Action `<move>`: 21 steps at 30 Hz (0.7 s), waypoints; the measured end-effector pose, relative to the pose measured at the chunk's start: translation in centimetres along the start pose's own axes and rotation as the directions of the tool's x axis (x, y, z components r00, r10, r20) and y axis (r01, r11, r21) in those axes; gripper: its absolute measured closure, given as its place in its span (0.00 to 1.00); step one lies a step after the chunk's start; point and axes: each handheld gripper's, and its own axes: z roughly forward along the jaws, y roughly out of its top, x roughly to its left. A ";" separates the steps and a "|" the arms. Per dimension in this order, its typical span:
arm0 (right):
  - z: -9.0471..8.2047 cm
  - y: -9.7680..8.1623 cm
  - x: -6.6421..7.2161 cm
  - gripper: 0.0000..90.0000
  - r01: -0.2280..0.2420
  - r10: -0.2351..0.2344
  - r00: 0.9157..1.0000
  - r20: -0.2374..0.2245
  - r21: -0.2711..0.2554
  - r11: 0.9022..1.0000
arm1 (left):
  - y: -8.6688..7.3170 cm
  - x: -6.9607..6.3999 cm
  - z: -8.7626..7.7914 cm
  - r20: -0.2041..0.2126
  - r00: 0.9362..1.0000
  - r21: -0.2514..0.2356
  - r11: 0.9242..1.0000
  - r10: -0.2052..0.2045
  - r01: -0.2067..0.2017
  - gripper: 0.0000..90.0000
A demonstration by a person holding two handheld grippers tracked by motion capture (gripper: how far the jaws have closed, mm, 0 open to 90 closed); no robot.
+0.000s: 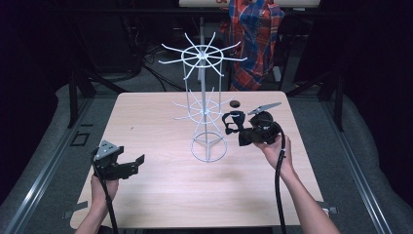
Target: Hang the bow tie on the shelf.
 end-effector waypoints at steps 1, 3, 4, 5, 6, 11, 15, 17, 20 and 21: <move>0.1 0.0 0.0 0.86 -0.001 0.001 1.000 0.004 -0.004 1.000 | 0.0 0.0 0.0 -0.001 1.000 0.000 1.000 0.002 -0.002 0.17; 0.3 0.1 0.0 0.86 -0.005 0.005 1.000 0.007 0.000 1.000 | 0.0 0.0 0.0 0.000 1.000 0.001 1.000 0.002 -0.002 0.17; 0.4 0.1 0.0 0.86 -0.007 0.007 1.000 0.009 -0.006 1.000 | 0.0 0.0 0.0 -0.001 1.000 0.001 1.000 0.002 -0.002 0.17; 0.5 0.2 0.0 0.86 -0.009 0.009 1.000 0.009 -0.003 1.000 | 0.0 0.0 0.0 0.000 1.000 0.001 1.000 0.001 -0.001 0.17; 0.5 0.2 0.0 0.86 -0.010 0.010 1.000 0.011 -0.002 1.000 | 0.0 0.0 0.0 0.001 1.000 0.002 1.000 0.001 -0.001 0.17; 1.0 0.4 0.1 0.86 -0.013 0.013 1.000 0.011 -0.011 1.000 | 0.0 0.0 0.0 0.000 1.000 0.001 1.000 0.002 -0.002 0.17; 1.1 0.5 0.2 0.86 -0.014 0.014 1.000 0.009 -0.016 1.000 | 0.0 0.0 0.0 -0.002 1.000 0.001 1.000 0.000 0.000 0.17; 1.2 0.6 0.2 0.86 -0.020 0.020 1.000 0.007 -0.018 1.000 | 0.0 0.0 0.0 -0.001 1.000 0.001 1.000 0.001 -0.001 0.17; 1.4 0.6 0.3 0.86 -0.019 0.020 1.000 0.008 -0.019 1.000 | 0.0 0.0 0.0 -0.001 1.000 0.001 1.000 0.003 -0.003 0.17; 1.4 0.6 0.3 0.86 -0.019 0.019 1.000 0.009 -0.020 1.000 | 0.0 0.0 0.0 -0.001 1.000 0.000 1.000 0.001 -0.001 0.17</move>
